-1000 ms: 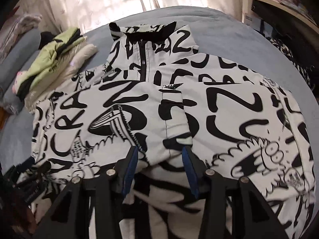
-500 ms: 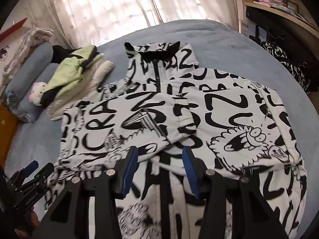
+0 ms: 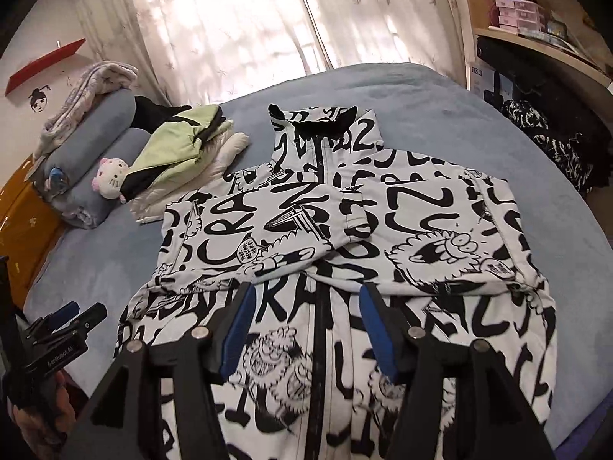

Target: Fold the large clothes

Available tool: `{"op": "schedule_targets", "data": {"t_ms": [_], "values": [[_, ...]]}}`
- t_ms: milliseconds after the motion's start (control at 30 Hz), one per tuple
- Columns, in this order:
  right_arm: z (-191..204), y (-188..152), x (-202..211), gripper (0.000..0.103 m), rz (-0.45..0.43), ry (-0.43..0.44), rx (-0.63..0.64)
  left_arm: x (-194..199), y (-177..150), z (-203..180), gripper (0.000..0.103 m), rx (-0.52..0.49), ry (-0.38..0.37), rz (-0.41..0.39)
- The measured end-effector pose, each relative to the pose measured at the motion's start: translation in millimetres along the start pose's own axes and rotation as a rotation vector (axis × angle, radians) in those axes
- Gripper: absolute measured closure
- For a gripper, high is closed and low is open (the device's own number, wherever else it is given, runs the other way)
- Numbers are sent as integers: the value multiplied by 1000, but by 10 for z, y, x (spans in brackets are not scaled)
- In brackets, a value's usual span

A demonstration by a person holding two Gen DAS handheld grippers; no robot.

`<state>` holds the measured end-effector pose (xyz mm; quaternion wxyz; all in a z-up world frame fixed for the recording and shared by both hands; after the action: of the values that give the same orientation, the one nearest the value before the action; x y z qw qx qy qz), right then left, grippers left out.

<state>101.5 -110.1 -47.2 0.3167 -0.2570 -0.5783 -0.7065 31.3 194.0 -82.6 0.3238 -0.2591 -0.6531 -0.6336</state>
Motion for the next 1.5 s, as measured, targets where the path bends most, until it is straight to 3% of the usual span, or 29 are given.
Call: {"op": "schedule_targets", "data": {"t_ms": [167,400,733,1000,1267,1500], "values": [[-62,-117,192,47,-12,-1,9,152,-174,129,26,6,12,16],[-256,-365,359,46,17,-20,20,204,-488,463,25,44,-47,81],[-917,-764,598,46,88,-72,-11,-160,-1092,785,25,92,-163,267],[-1556,-1144,693,46,165,-162,-69,-451,-1218,726,25,83,-199,304],[-1883,-1492,464,46,280,-25,-228,-638,-1191,709,17,93,-221,319],[-1864,-1540,398,46,238,90,-223,-770,-1203,643,7,70,-215,313]]}}
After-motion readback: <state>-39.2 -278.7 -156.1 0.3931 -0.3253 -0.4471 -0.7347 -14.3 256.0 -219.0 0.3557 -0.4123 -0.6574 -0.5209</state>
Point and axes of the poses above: each gripper's, at about its wrist camera, not at the fingertips, and x roughly against the way its jaws point, z to its left, y to its top, the point moved 2 cm from there along -x, roughly the way its jaws point
